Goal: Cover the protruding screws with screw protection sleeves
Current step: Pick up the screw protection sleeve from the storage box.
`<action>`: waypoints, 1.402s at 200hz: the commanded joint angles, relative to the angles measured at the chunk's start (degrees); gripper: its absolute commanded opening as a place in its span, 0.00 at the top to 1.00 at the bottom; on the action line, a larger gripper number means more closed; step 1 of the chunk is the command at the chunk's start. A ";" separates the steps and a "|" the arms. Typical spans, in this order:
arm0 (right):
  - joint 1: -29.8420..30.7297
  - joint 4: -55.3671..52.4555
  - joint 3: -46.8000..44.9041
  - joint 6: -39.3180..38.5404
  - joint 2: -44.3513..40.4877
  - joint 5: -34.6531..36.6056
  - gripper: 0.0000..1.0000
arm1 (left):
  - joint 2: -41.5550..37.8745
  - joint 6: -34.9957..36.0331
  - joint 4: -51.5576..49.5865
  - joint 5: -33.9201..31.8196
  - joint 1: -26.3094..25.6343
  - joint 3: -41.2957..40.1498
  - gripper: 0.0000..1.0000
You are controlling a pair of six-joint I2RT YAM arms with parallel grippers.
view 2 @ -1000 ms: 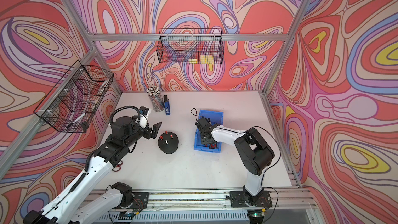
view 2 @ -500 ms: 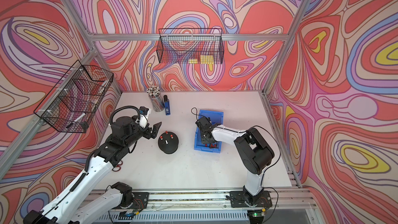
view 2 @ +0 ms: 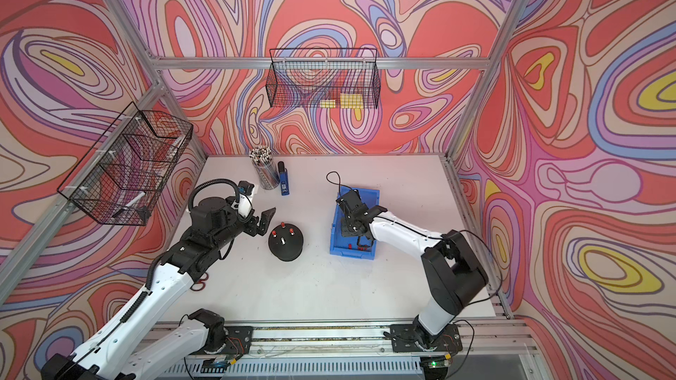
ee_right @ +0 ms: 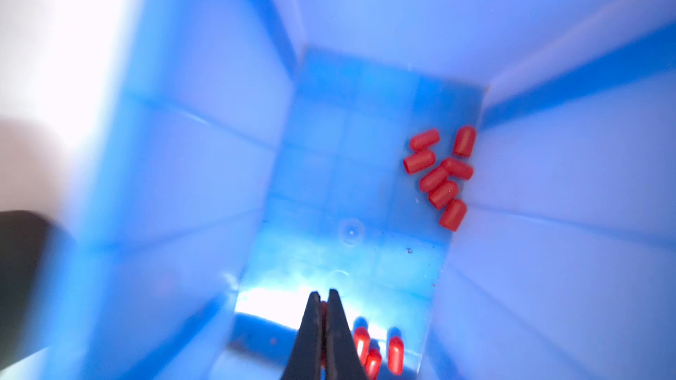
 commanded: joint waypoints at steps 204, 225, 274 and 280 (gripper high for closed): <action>3.12 53.43 -5.26 6.17 -25.48 -44.97 0.99 | 9.87 -37.13 43.05 46.64 -10.88 7.92 0.44; 3.57 53.62 -5.09 6.19 -25.50 -45.33 0.99 | 10.61 -38.42 44.82 46.95 -10.88 7.94 0.55; 3.77 52.77 -5.44 5.75 -26.36 -44.77 0.99 | 11.94 -42.23 51.17 47.80 -10.88 7.47 0.93; 3.77 52.86 -5.59 5.75 -26.46 -44.69 0.99 | 12.02 -42.45 51.47 47.71 -10.88 7.39 0.97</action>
